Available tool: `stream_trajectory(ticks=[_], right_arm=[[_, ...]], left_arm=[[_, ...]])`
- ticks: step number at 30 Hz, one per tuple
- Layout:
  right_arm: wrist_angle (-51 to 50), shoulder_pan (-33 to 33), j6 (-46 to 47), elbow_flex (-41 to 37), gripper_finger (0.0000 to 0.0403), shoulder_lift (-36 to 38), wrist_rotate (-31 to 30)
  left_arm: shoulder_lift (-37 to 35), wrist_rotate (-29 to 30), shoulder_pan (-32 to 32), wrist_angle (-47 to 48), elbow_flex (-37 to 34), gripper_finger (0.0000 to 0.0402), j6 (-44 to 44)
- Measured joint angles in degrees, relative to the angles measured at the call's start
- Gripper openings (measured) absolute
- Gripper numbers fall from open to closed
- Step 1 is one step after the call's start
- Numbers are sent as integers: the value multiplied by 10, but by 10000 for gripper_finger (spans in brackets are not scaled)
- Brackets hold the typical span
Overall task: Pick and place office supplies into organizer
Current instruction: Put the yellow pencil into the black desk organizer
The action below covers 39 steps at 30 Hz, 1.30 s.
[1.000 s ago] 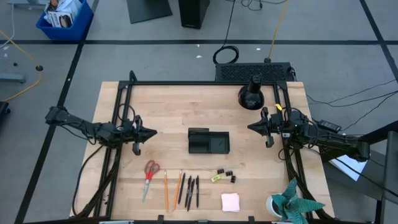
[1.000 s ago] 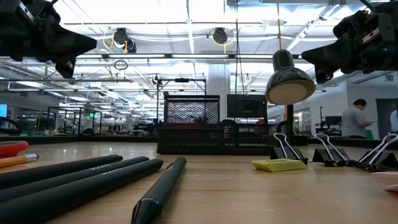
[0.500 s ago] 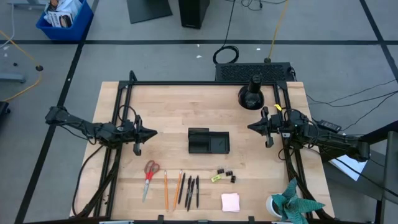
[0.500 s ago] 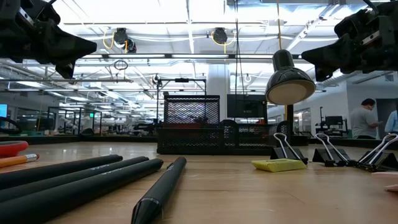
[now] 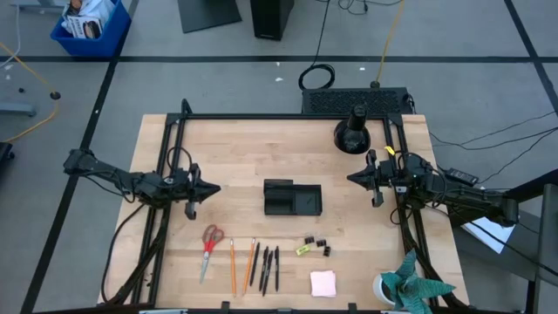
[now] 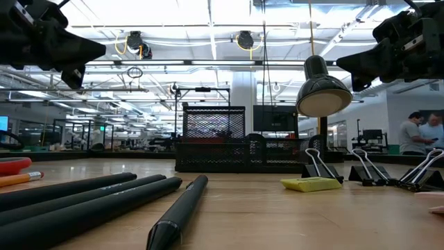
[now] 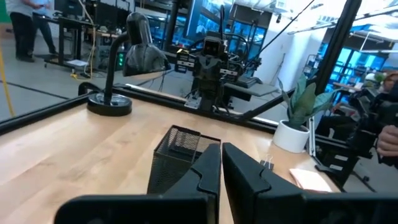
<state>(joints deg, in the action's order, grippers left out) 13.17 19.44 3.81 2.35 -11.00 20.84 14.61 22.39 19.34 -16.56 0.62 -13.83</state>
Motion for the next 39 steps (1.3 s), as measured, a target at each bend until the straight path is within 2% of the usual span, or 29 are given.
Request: stream_trajectory(ticks=[5,8,11,15,20,22,25,29,33,39], right_arm=[[0,0,-6,0,0,0,0],[0,0,-6,0,0,0,0],[-1,0,-4,0,0,0,2],[-2,0,-1,0,1,0,2],[-2,0,0,0,4,0,2],[-2,0,0,0,4,0,2],[-2,0,0,0,4,0,2],[-2,0,0,0,4,0,2],[-2,0,0,0,4,0,2],[-2,0,-3,0,4,0,3]], left_arm=[[31,19,22,4,29,21,-20],[87,48,48,12,75,21,-28],[159,85,77,62,147,21,-39],[265,148,106,218,280,21,-104],[398,143,121,472,459,21,-279],[444,129,127,553,511,21,-341],[507,56,132,643,571,21,-421],[582,-22,150,731,616,21,-549],[641,-85,170,736,627,21,-627],[713,-106,194,727,627,21,-705]])
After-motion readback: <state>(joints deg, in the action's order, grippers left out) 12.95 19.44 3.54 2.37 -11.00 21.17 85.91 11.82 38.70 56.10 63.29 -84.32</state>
